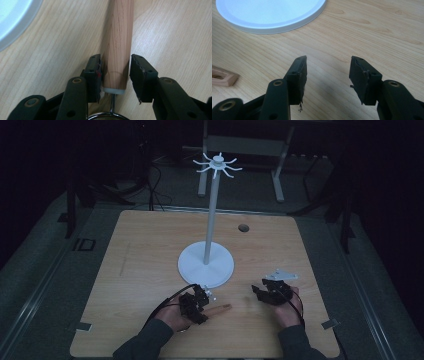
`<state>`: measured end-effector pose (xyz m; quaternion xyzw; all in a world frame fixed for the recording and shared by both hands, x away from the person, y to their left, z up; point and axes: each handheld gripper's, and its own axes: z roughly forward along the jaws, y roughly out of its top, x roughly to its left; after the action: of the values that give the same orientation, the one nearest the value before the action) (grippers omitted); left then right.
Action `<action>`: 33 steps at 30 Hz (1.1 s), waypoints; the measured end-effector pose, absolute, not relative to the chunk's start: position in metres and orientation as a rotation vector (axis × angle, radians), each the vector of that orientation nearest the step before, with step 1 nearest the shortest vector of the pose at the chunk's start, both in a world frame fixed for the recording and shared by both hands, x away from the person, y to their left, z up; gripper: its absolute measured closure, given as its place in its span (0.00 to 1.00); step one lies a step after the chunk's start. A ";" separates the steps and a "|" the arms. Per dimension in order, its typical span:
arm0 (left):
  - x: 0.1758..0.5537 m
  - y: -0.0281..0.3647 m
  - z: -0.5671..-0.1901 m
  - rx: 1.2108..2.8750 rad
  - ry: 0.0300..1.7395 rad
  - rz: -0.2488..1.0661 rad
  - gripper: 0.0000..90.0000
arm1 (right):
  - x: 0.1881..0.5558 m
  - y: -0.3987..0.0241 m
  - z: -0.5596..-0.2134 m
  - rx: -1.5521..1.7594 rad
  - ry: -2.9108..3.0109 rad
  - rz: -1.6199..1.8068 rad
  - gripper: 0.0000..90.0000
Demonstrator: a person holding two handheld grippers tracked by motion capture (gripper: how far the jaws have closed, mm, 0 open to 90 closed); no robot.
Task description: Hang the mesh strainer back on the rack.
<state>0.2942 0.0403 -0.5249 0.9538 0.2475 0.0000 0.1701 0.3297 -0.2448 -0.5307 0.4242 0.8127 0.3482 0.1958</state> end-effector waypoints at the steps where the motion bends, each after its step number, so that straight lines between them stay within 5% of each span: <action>1: 0.294 0.040 -0.525 2.721 0.696 -0.002 0.69 | 0.330 -0.245 -0.531 1.189 2.277 0.976 0.53; 33: 0.299 0.054 -0.513 2.640 0.780 0.054 0.77 | 0.330 -0.246 -0.534 1.197 2.278 0.966 0.53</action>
<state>0.2989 0.0540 -0.5125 0.9408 0.2780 0.0191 0.1928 0.3301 -0.2457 -0.5341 0.4273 0.8127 0.3447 0.1953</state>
